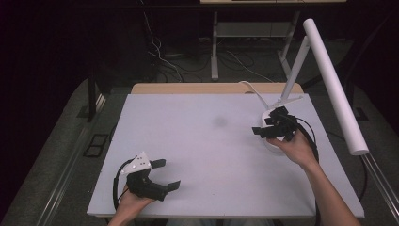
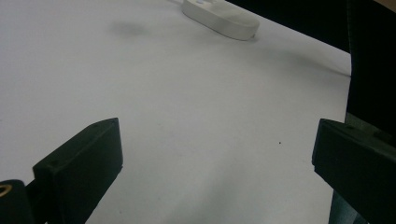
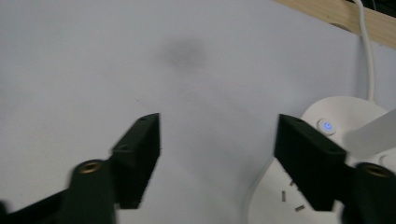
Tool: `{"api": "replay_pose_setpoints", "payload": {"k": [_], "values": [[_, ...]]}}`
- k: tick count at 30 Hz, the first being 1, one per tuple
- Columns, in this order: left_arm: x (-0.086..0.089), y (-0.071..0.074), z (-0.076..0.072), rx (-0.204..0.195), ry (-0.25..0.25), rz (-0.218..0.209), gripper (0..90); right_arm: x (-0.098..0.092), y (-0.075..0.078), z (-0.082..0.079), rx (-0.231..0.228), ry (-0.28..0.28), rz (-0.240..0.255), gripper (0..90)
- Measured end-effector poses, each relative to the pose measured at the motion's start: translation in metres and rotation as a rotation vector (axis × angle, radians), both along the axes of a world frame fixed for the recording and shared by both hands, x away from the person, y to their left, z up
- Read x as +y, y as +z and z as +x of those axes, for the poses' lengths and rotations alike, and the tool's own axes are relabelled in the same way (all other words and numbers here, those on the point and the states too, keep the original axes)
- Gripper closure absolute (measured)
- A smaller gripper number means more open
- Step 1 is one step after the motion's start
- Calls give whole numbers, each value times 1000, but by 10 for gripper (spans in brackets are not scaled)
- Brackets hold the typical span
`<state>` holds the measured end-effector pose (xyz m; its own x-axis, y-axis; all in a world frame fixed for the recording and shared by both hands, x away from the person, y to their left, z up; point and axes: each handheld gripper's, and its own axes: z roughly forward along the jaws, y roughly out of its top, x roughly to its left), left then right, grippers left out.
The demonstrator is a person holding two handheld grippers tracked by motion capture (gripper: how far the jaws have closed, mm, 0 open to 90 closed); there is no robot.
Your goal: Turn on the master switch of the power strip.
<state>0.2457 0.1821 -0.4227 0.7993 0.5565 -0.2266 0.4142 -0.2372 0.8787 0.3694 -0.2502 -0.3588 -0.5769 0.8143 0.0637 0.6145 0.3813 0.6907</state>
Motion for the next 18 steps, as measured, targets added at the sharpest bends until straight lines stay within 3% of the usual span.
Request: {"api": "replay_pose_setpoints", "payload": {"k": [5,18], "values": [[-1,0,0,2,-1,2,8,-5,1,-19,-1,46,72,0],[-2,0,0,6,1,-1,8,-22,0,-64,-31,62,178,1]]}}
